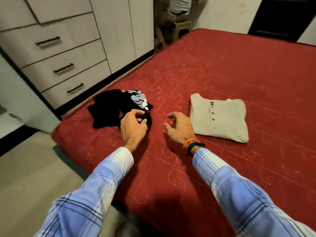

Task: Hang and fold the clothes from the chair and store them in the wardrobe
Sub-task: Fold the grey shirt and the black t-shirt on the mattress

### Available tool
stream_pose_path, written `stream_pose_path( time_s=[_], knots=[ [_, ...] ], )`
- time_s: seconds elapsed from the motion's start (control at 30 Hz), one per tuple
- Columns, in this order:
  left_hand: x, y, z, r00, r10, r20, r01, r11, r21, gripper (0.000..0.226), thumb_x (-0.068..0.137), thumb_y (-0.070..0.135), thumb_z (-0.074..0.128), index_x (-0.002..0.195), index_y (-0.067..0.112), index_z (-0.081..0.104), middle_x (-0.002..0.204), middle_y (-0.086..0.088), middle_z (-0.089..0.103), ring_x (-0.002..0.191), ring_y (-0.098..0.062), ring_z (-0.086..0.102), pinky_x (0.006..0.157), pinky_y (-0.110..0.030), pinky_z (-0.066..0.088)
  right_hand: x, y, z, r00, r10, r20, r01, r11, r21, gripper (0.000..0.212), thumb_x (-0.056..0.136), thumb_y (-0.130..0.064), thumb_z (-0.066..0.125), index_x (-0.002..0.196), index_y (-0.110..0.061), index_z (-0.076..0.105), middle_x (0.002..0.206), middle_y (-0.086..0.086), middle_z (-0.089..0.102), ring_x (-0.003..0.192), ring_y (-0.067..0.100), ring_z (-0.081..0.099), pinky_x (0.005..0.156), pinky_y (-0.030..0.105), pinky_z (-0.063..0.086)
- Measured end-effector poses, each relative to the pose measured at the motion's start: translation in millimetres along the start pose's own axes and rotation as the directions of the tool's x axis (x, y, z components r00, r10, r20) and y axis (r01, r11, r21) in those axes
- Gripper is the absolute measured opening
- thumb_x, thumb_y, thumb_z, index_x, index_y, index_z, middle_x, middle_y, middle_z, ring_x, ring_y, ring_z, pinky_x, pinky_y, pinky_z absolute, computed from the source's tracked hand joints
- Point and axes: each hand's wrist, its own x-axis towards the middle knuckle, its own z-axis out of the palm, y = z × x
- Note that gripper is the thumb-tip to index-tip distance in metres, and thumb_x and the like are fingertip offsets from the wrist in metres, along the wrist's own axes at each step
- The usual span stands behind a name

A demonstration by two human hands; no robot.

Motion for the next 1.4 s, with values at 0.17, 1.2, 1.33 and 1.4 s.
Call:
stream_pose_path(
  time_s=[0.17, 1.2, 1.33, 1.4],
  knots=[
    [26.8, -41.8, -39.5, 0.993, -0.050, 0.105, 0.036, 0.991, 0.129, 0.058, 0.073, 0.014, 0.078, 0.127, 0.019, 0.056, 0.128, -0.007, 0.057, 0.098, -0.022, 0.066, 0.097, -0.035, 0.048, 15.6, -43.4, 47.0, 0.962, -0.003, 0.275, 0.019, 0.998, -0.054, 0.054, 0.084, -0.028, 0.070, 0.135, -0.022, 0.053, 0.134, 0.009, 0.052, 0.122, 0.024, 0.052, 0.104, 0.026, 0.036],
    [-210.0, 125.3, 33.0, 0.759, 0.386, 0.524, -0.346, 0.921, -0.177, 0.043, 0.058, 0.016, 0.089, 0.093, 0.029, 0.066, 0.099, 0.007, 0.062, 0.067, -0.007, 0.058, 0.076, -0.024, 0.050, -239.2, 74.0, -199.0, 0.941, 0.333, -0.059, -0.272, 0.850, 0.451, 0.022, 0.063, -0.012, 0.058, 0.080, -0.001, 0.067, 0.072, 0.003, 0.061, 0.068, 0.014, 0.055, 0.062, 0.026, 0.043],
    [-257.3, 173.6, 61.2, 0.564, 0.556, 0.610, -0.606, 0.781, -0.151, 0.043, 0.069, 0.037, 0.080, 0.109, 0.028, 0.065, 0.108, 0.003, 0.067, 0.101, -0.020, 0.061, 0.094, -0.037, 0.048, -286.3, 96.1, -255.7, 0.914, 0.350, -0.203, -0.268, 0.900, 0.345, 0.016, 0.060, -0.012, 0.054, 0.068, -0.021, 0.064, 0.065, -0.005, 0.060, 0.063, 0.010, 0.055, 0.062, 0.027, 0.045],
    [-280.0, 195.7, 74.0, 0.513, 0.587, 0.626, -0.668, 0.731, -0.137, 0.031, 0.074, 0.035, 0.073, 0.104, 0.028, 0.068, 0.103, 0.003, 0.071, 0.101, -0.025, 0.064, 0.089, -0.040, 0.049, -302.4, 111.9, -278.0, 0.896, 0.345, -0.278, -0.272, 0.924, 0.270, 0.023, 0.057, -0.012, 0.052, 0.069, -0.027, 0.065, 0.070, -0.006, 0.063, 0.070, 0.011, 0.058, 0.070, 0.032, 0.050]
  ],
)
